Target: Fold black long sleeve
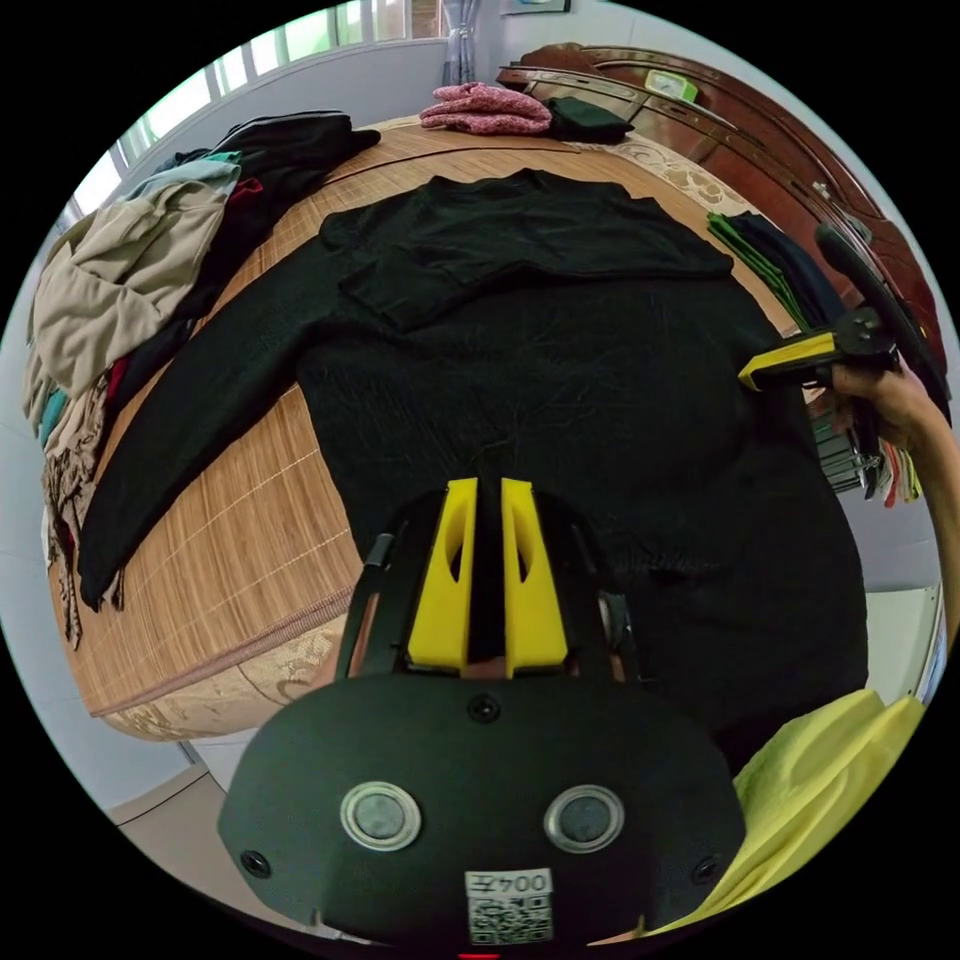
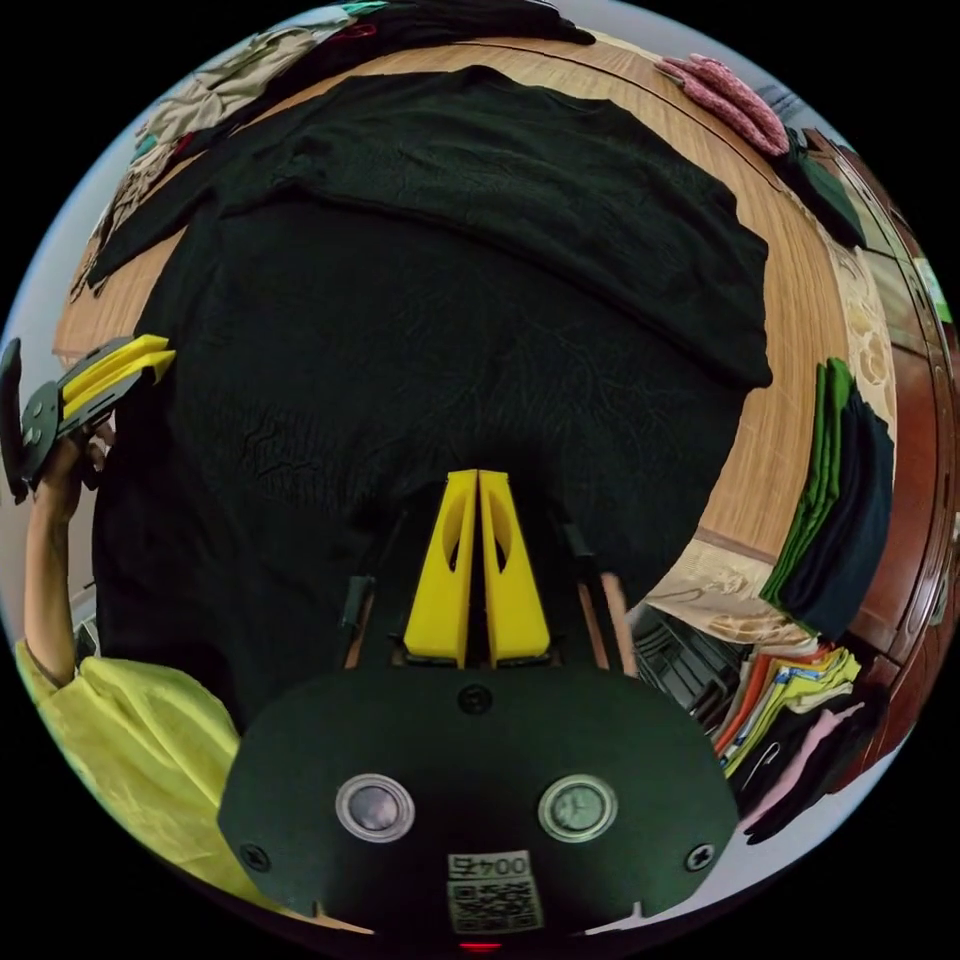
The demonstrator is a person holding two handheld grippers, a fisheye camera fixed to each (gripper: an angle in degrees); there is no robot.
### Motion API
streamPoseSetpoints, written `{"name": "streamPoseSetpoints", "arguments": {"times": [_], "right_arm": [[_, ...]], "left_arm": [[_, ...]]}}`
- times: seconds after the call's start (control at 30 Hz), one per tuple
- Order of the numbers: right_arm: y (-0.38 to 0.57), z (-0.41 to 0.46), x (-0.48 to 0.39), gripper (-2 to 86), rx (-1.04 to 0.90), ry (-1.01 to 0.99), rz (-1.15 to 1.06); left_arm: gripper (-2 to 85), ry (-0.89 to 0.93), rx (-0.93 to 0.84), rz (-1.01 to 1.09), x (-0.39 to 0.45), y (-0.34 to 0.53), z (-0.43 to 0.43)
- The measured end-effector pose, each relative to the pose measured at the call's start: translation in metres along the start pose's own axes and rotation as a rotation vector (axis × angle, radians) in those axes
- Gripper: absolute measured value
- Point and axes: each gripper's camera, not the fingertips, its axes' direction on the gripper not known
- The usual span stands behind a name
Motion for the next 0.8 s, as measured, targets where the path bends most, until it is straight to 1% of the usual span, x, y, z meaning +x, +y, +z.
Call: {"name": "streamPoseSetpoints", "arguments": {"times": [0.13,0.2,0.3,0.37,0.43,0.47,0.53,0.57,0.63,0.67,0.73,0.8], "right_arm": [[-0.008,0.005,-0.013,-0.6,-0.022,0.009,-0.008],[-0.011,0.007,-0.015,-0.6,-0.029,-0.008,0.034],[-0.013,0.01,-0.024,-0.6,-0.029,0.012,0.01],[-0.013,0.013,-0.03,-0.6,-0.016,0.023,-0.02],[-0.013,0.014,-0.031,-0.5,-0.009,0.006,-0.021],[-0.013,0.015,-0.031,-0.5,-0.007,-0.016,-0.006],[-0.014,0.017,-0.027,-0.6,-0.007,-0.062,0.033],[-0.015,0.018,-0.027,-0.6,-0.008,-0.08,0.04],[-0.013,0.019,-0.029,-0.6,0.01,-0.082,0.004],[-0.012,0.02,-0.029,-0.6,0.022,-0.088,-0.002],[-0.01,0.022,-0.028,-0.6,0.034,-0.113,0.012],[-0.01,0.023,-0.026,-0.7,0.039,-0.142,0.037]], "left_arm": [[7.9,0.061,0.017,-0.002,-0.039,0.031,0.001],[8.7,0.079,0.015,-0.001,-0.059,0.045,0.001],[10.2,0.178,0.017,-0.026,-0.104,0.069,-0.006],[11.4,0.261,0.08,-0.084,-0.145,0.091,-0.022],[12.1,0.34,0.199,-0.217,-0.219,0.132,-0.045],[12.2,0.352,0.224,-0.264,-0.242,0.145,-0.05],[12.1,0.403,0.303,-0.478,-0.344,0.201,-0.06],[12.0,0.413,0.324,-0.541,-0.371,0.217,-0.062],[11.4,0.458,0.403,-0.777,-0.47,0.283,-0.065],[11.3,0.456,0.422,-0.83,-0.492,0.298,-0.065],[11.3,0.433,0.449,-0.967,-0.563,0.346,-0.066],[11.5,0.416,0.428,-1.025,-0.604,0.367,-0.065]]}}
